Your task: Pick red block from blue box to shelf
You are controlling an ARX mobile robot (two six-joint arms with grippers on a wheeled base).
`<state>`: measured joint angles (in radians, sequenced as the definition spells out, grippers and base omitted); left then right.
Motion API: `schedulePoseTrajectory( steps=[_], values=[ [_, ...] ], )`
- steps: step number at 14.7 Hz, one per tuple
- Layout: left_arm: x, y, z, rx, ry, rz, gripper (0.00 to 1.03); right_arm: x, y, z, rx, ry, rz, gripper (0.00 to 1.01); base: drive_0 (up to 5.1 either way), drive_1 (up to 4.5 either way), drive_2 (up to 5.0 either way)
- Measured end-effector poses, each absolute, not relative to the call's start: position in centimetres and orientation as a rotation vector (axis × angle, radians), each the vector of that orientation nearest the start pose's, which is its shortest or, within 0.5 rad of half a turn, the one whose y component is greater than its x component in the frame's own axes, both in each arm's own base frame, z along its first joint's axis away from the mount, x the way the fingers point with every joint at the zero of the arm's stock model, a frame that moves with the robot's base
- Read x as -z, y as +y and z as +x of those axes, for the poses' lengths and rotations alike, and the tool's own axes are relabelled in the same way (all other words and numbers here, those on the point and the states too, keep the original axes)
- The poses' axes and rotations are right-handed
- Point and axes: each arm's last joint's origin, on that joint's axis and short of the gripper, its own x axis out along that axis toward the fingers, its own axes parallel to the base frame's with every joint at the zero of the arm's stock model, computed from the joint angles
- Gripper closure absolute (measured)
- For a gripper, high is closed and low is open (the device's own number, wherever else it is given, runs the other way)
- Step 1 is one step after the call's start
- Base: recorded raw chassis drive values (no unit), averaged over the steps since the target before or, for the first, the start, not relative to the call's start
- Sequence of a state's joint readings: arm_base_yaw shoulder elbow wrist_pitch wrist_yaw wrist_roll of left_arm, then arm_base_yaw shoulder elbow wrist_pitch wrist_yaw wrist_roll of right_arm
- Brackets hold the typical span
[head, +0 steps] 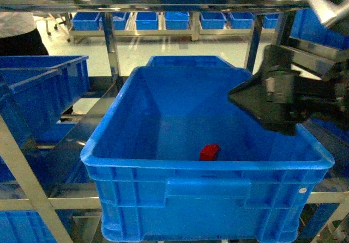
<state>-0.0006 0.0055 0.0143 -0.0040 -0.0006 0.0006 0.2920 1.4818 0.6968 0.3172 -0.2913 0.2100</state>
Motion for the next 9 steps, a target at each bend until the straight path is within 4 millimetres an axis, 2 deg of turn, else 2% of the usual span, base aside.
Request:
schedulePoseTrajectory(
  steps=[2, 5, 8, 9],
  values=[
    [-16.8, 0.0, 9.7, 0.000, -0.005, 0.001, 0.05, -20.4, 7.2, 25.5, -0.474, 0.459, 0.193, 0.03, 0.0, 0.00, 0.0],
    [-16.8, 0.0, 9.7, 0.000, -0.005, 0.001, 0.05, -19.9, 4.6, 21.5, -0.365, 0.364, 0.137, 0.03, 0.0, 0.00, 0.0],
    [-16.8, 0.0, 9.7, 0.000, -0.005, 0.001, 0.05, -20.5, 2.9, 18.6, -0.272, 0.300, 0.106, 0.03, 0.0, 0.00, 0.0],
    [-16.8, 0.0, 9.7, 0.000, -0.005, 0.001, 0.05, -20.8, 2.8, 18.4, -0.274, 0.278, 0.106, 0.03, 0.0, 0.00, 0.0]
  ],
)
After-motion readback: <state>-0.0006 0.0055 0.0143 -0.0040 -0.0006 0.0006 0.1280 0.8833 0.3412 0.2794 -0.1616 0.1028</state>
